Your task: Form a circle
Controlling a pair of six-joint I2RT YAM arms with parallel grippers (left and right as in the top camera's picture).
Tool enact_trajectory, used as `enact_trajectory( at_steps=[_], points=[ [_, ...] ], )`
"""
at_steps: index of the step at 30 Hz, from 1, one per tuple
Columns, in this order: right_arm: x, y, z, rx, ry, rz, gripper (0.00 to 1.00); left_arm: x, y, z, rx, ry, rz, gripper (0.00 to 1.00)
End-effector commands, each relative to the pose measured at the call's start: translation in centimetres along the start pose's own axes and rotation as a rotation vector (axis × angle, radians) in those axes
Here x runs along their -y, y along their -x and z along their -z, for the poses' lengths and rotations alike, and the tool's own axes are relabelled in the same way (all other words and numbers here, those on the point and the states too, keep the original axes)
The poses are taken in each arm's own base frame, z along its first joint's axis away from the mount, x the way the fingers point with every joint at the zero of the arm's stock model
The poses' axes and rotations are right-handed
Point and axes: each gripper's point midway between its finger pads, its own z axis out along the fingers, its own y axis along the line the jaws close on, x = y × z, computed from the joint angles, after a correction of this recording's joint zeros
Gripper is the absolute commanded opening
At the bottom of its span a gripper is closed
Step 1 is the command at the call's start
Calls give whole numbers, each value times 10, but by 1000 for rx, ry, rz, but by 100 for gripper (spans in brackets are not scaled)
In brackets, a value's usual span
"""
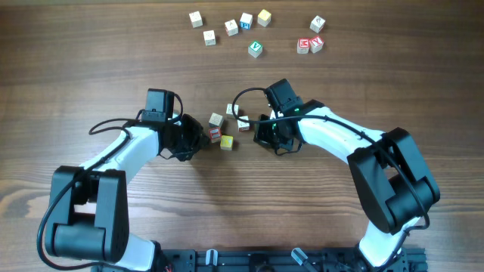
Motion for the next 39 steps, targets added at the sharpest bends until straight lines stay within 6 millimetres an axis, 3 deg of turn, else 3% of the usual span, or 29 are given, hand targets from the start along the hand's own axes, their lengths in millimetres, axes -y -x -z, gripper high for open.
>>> enact_trajectory(
  at_steps=[1, 26, 33, 39],
  points=[
    [14, 4, -1, 34, -67, 7, 5, -4, -4, -5, -25, 7, 17, 4],
    [14, 4, -1, 32, -69, 7, 4, -6, -5, -5, -31, 15, 12, 4],
    [13, 5, -1, 35, -66, 1, 4, -49, -1, 0, 32, 209, 22, 4],
    [14, 6, -1, 42, -71, -57, 4, -63, 14, 5, 121, 288, 19, 4]
  ],
)
